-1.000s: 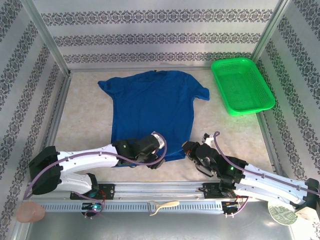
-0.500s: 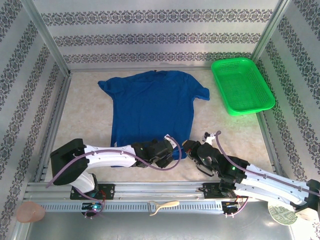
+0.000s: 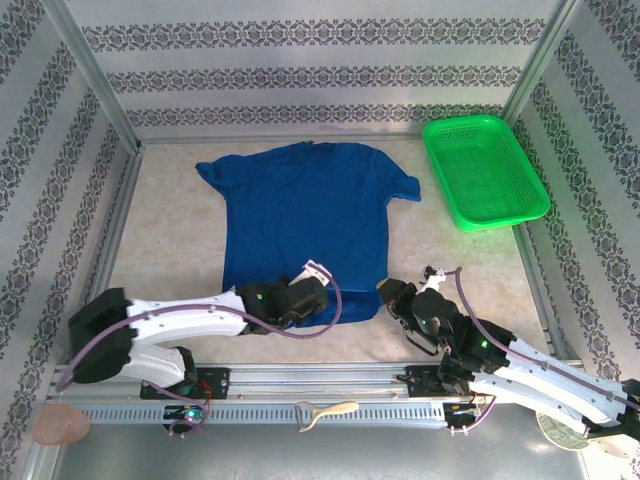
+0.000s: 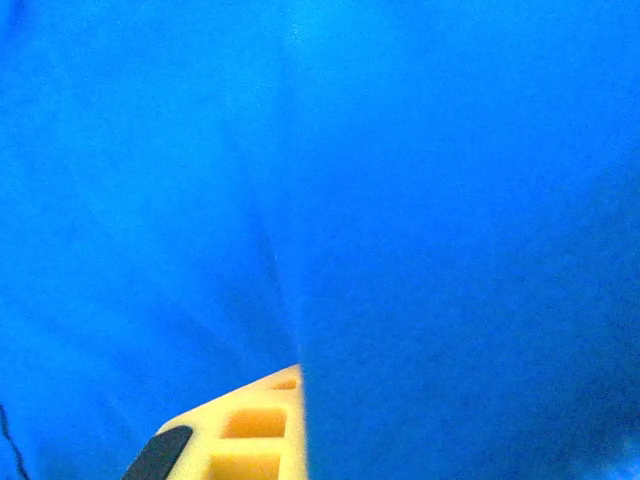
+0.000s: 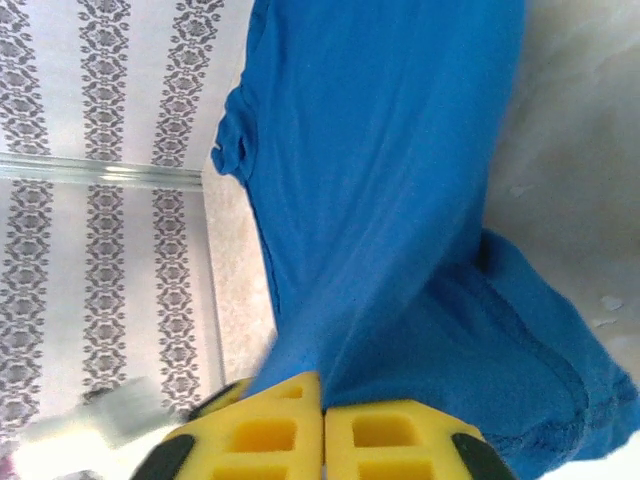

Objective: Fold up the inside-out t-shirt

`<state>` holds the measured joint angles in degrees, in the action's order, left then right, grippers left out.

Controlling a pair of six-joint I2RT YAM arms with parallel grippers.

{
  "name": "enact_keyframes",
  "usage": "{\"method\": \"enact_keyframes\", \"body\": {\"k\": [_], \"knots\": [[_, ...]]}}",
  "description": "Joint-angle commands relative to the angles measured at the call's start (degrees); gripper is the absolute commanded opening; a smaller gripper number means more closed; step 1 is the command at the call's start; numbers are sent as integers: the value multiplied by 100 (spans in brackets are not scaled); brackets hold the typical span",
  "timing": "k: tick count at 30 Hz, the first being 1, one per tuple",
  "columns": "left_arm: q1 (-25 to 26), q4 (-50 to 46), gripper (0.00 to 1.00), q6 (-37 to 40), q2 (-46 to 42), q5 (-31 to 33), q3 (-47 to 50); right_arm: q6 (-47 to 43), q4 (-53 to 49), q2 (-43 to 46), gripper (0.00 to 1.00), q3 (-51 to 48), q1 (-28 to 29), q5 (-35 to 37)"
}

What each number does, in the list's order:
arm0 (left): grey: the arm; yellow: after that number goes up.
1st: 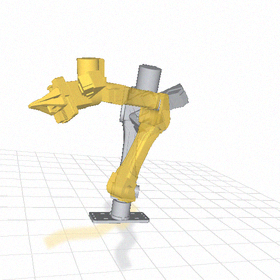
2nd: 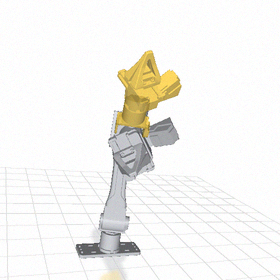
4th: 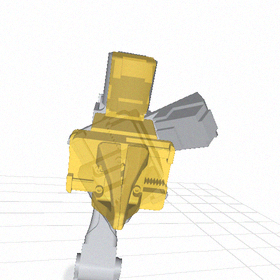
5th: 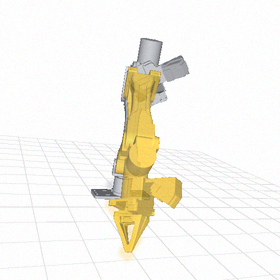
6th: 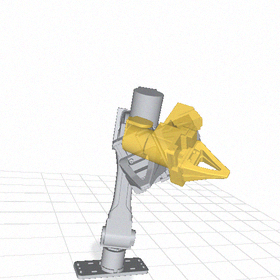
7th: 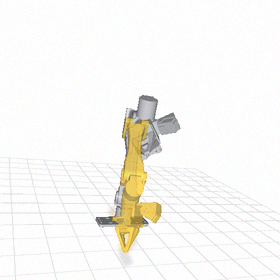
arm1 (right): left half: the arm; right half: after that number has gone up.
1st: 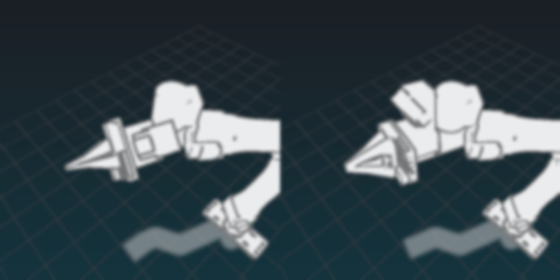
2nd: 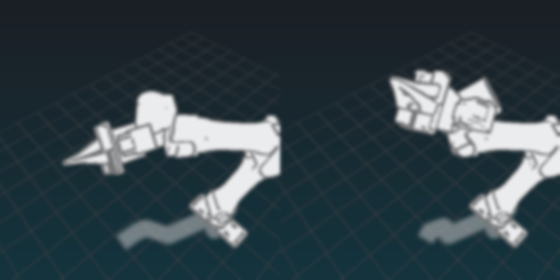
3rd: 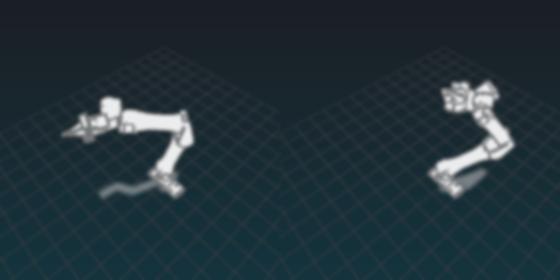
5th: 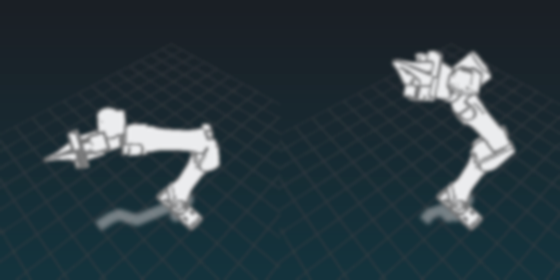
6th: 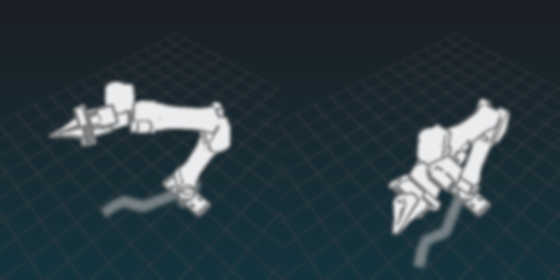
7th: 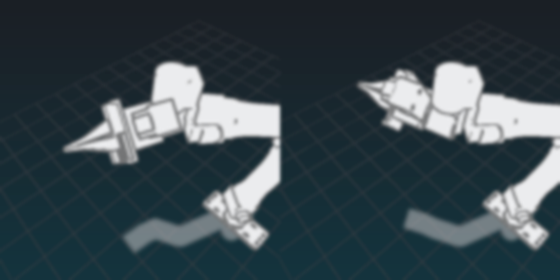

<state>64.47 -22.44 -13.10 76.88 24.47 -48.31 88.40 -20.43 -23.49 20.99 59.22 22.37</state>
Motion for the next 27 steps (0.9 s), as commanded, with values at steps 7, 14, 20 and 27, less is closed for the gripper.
{"method": "enact_keyframes", "body": {"k": [7, 14, 20, 27], "knots": [[-259, -1667, 0, 576, -64, -1216, -1949, -1651, 1120, -148, 26, -370, -97, -690], [-360, -1923, 0, 851, 323, -1215, -2538, -2510, 2660, -2024, 10, 73, 1492, -210], [-443, -2156, 0, 989, 472, -1251, -3003, -2544, 3737, -3750, 0, 405, 2297, 328], [-511, -2375, 0, 1130, 480, -1322, -3331, -2490, 4554, -4524, 0, 295, 2492, 963]]}}
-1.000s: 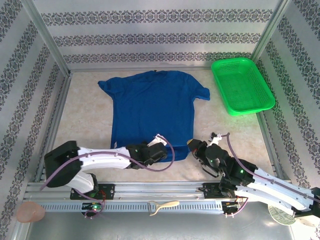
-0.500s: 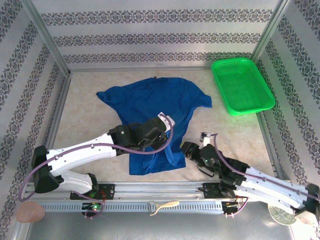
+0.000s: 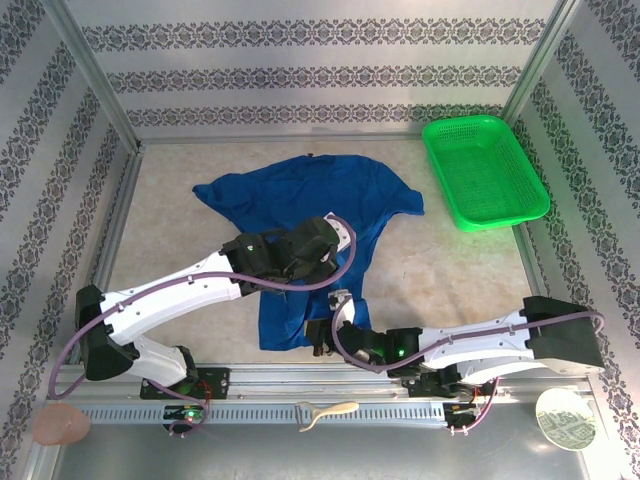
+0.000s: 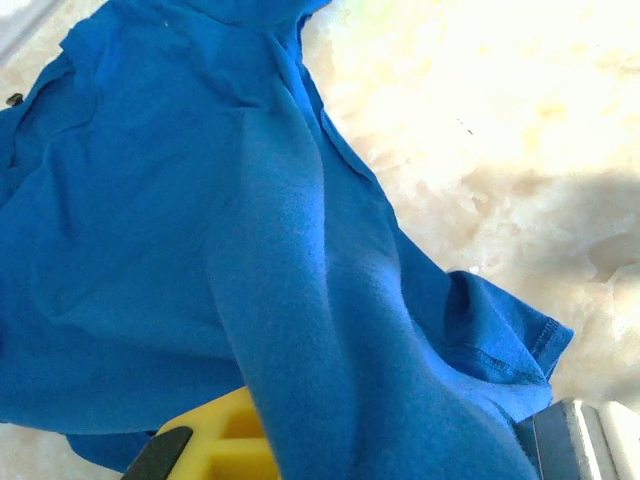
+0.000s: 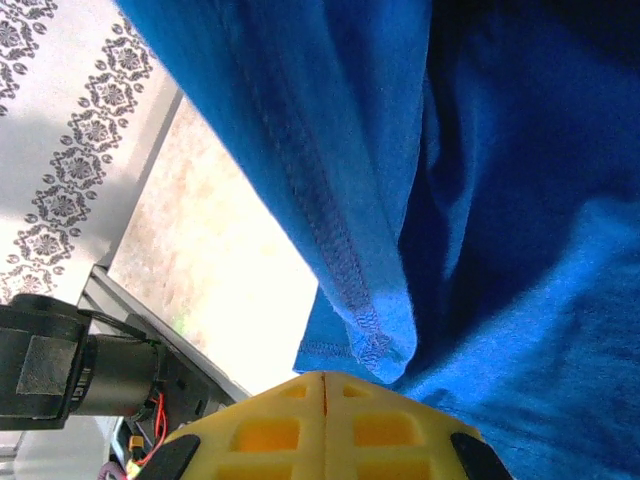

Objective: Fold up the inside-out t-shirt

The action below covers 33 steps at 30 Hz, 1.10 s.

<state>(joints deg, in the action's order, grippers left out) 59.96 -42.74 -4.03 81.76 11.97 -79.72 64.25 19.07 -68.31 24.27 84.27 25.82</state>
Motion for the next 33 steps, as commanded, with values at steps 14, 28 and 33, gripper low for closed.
{"method": "enact_keyframes", "body": {"k": [14, 28, 33], "knots": [[-55, -708, 0, 225, -111, -845, -1009, -1653, 84, -446, 0, 262, -1197, 943], [-73, -884, 0, 350, 262, -643, -1541, -1777, -156, -1477, 0, 675, -22, 2328], [-73, -972, 0, 344, 170, -742, -1616, -1407, 189, -1380, 0, 311, -811, 1446]]}}
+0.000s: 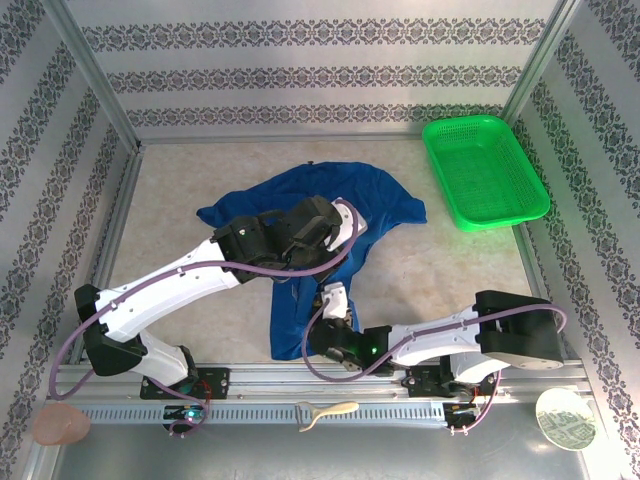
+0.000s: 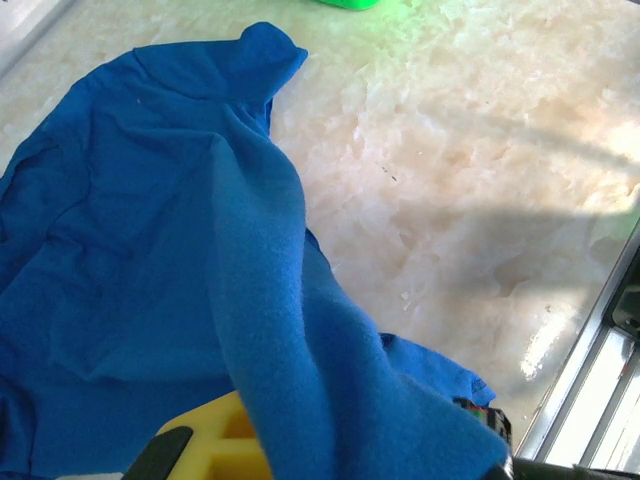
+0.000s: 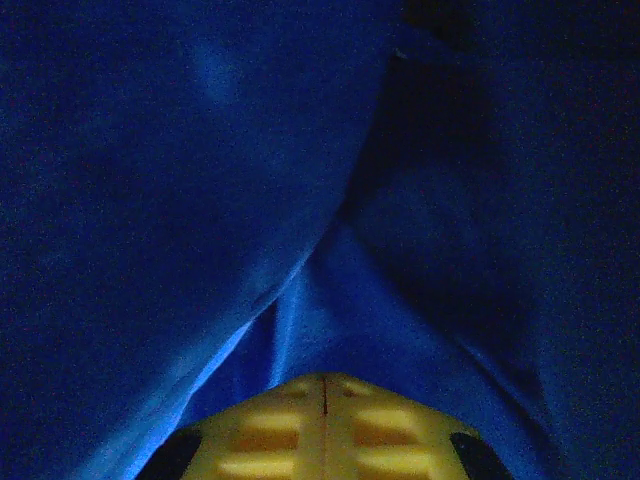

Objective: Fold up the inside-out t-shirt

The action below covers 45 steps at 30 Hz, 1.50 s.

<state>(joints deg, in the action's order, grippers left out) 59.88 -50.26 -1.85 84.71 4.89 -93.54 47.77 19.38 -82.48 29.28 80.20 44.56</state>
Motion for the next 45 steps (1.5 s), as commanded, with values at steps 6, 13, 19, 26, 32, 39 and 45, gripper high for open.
{"method": "enact_keyframes", "body": {"k": [6, 13, 19, 26, 32, 39, 45], "knots": [[-69, -234, 0, 8, -327, -296, -318, 174, 153, 124, 0, -237, -1569, -1607], [-68, -201, 0, -120, -237, -747, -656, 66, 53, -481, 0, 482, -1874, -2182], [-72, -246, 0, -300, -129, -1273, -1173, 988, 246, -1358, 0, 992, -2502, -2828], [-64, -27, 0, -572, -228, -1698, -1217, 1644, 183, -2004, 1, 1495, -3003, -3397], [-4, 335, 0, -975, -226, -2239, -906, 2000, -50, -1833, 14, 1519, -3215, -3191], [15, 464, 0, -1047, -882, -1480, -247, 2032, 488, -1082, 15, 634, -3828, -3330], [1, 309, 0, -953, -895, -1228, -287, 2127, 909, -1079, 13, 448, -3826, -3436]]}}
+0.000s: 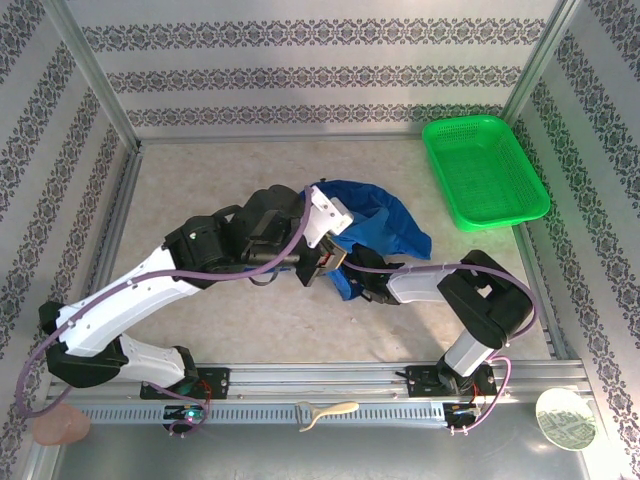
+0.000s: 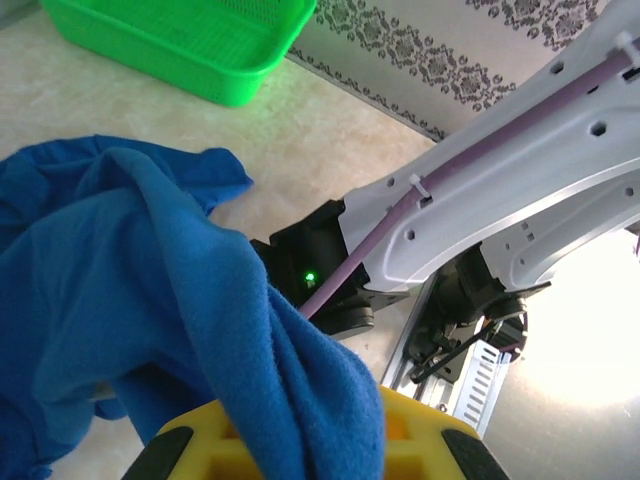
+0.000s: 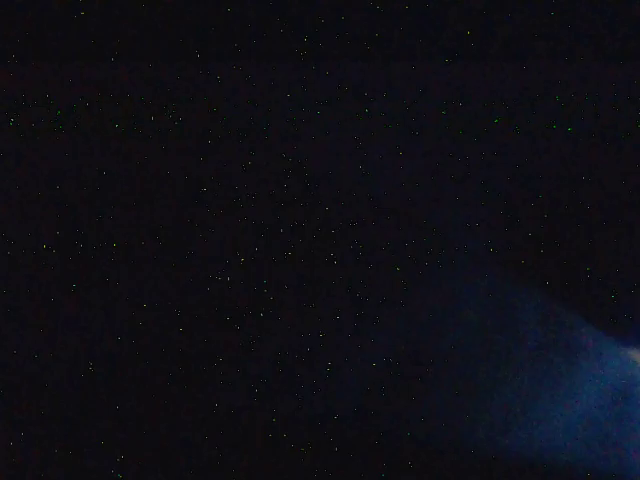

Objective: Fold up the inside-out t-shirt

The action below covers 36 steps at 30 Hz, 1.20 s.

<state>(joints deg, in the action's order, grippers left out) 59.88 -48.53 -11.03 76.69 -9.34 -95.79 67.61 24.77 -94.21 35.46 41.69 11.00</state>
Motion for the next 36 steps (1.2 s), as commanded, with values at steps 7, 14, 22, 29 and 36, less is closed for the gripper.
{"method": "enact_keyframes", "body": {"k": [7, 14, 22, 29, 36], "knots": [[9, 275, 0, -217, 71, -152, -143, 189, 39, -62, 20, 229, 209, -162], [814, 1388, 0, -1149, 404, -1072, -280, 1034, -249, -616, 51, 701, -109, 3], [1195, 1657, 0, -1193, -6, -229, 178, 1041, -121, -227, 54, 350, -756, -140], [1195, 2507, 0, -1563, 663, -915, -132, 671, -1164, -509, 72, 1183, -404, -45], [1578, 2956, 0, -1951, 1568, -1695, -1543, 808, -2073, -984, 96, 1636, -620, 10]]}}
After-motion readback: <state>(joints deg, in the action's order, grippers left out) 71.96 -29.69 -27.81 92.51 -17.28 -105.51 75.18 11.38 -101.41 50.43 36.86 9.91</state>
